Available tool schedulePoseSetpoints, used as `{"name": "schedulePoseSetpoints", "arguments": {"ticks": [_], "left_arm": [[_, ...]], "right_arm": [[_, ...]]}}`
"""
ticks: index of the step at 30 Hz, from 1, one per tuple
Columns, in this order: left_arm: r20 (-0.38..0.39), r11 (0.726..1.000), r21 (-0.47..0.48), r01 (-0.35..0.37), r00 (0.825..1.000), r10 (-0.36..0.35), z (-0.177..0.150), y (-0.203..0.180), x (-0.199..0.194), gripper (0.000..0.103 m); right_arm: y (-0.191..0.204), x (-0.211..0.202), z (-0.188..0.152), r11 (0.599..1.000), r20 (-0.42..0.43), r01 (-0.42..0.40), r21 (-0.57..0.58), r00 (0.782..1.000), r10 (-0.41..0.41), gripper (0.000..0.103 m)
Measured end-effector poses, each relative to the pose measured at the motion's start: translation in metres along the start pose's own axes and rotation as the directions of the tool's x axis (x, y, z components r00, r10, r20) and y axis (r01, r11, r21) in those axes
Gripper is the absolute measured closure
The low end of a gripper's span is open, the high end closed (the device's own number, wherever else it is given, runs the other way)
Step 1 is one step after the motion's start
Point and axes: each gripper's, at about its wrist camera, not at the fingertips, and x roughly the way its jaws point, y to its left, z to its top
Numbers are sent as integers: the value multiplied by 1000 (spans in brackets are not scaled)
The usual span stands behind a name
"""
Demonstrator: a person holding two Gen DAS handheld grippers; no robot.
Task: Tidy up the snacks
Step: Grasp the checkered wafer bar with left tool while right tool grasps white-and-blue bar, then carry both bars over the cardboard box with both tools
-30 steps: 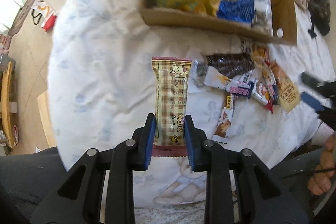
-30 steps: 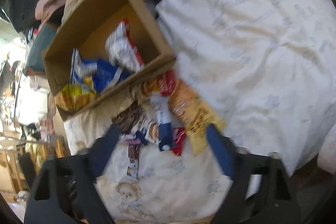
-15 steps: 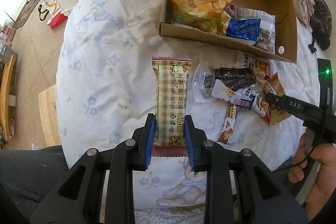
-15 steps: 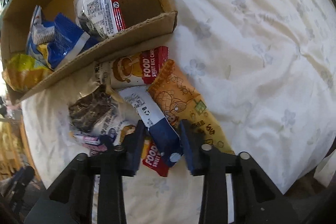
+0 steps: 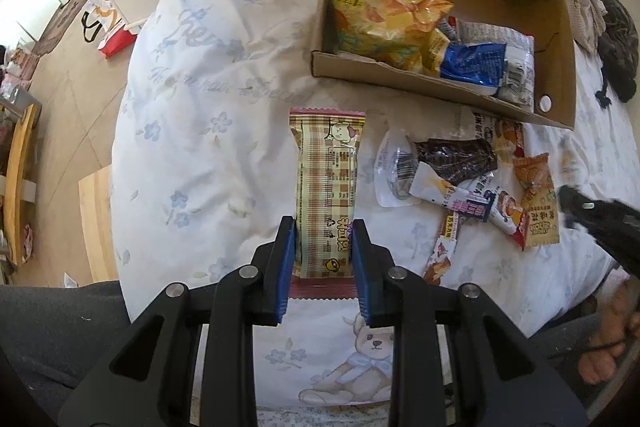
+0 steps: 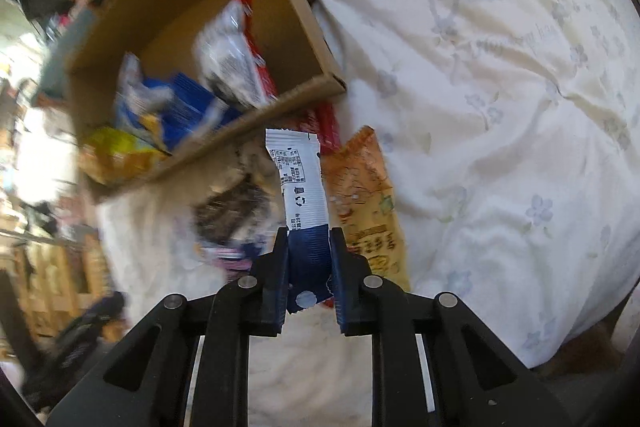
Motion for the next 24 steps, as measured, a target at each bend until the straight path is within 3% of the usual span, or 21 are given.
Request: {"name": "schedulePoseSetpoints", "arguments": {"ticks": [4, 15, 20, 22, 24], "left_arm": [[30, 1000, -8, -3, 1000, 3, -1, 2, -5, 80], [182, 998, -59, 20, 983, -9, 2, 16, -41, 80], [275, 995, -80, 68, 960, -43, 7, 19, -62, 80], [350, 986, -106, 126, 933, -82, 8, 23, -77, 80], [400, 987, -85, 133, 912, -88, 13, 19, -89, 80]], "right_arm": [[6, -30, -1, 989, 76, -151, 4, 986, 150, 84], [44, -45, -5, 976, 115, -193, -99, 972, 204, 84], [46, -45, -3, 976, 126, -189, -107, 971, 202, 84], [47, -45, -2, 978, 134, -177, -108, 972, 191, 84], [48, -47, 1, 979, 145, -166, -115, 973, 182, 84]]}}
